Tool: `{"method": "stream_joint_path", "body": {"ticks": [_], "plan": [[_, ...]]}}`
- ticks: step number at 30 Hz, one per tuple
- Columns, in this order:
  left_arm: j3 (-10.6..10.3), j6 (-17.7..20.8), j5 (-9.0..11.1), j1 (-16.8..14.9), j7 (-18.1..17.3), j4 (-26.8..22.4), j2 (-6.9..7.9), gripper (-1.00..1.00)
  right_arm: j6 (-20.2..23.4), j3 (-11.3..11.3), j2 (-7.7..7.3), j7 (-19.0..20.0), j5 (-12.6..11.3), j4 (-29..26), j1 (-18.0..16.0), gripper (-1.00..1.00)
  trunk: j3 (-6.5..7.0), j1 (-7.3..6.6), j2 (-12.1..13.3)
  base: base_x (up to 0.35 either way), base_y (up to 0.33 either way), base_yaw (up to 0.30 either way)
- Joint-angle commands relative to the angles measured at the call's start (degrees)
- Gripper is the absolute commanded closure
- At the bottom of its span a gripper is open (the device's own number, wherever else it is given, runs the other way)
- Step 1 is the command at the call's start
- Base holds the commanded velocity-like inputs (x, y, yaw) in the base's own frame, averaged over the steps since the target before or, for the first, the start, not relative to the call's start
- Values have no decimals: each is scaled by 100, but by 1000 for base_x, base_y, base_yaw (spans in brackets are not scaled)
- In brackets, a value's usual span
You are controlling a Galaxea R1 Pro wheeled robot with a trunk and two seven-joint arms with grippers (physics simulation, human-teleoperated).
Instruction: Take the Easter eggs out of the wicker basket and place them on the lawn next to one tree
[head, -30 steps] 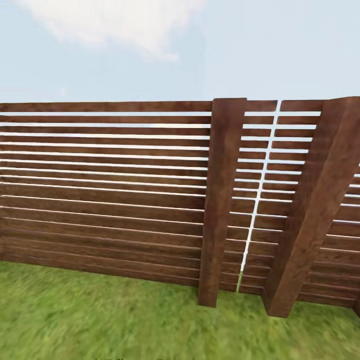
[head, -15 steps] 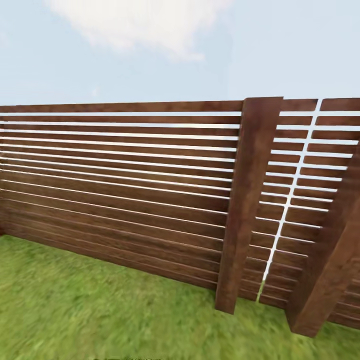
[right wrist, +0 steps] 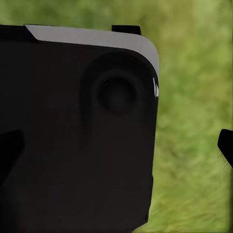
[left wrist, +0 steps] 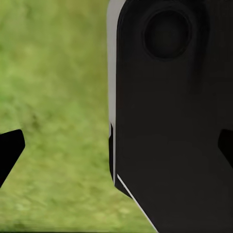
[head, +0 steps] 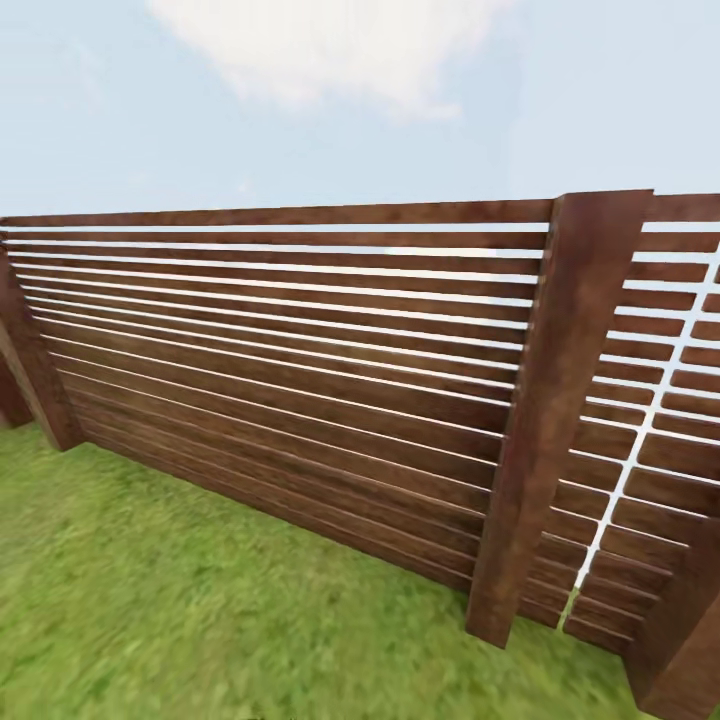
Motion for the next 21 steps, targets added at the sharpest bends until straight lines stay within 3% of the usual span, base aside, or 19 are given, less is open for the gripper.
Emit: {"method": "stream_joint_path", "body": {"ticks": [1,21], "plan": [[0,-5,2,0,1,-2,0,-100,3,6,0,4,7,10,-7,-100,-4,0,-3,0,0,292],[0,-5,2,3,1,-2,-9,-100,3,6,-7,1,7,10,-6,-100,-4,0,-3,0,0,292]]}}
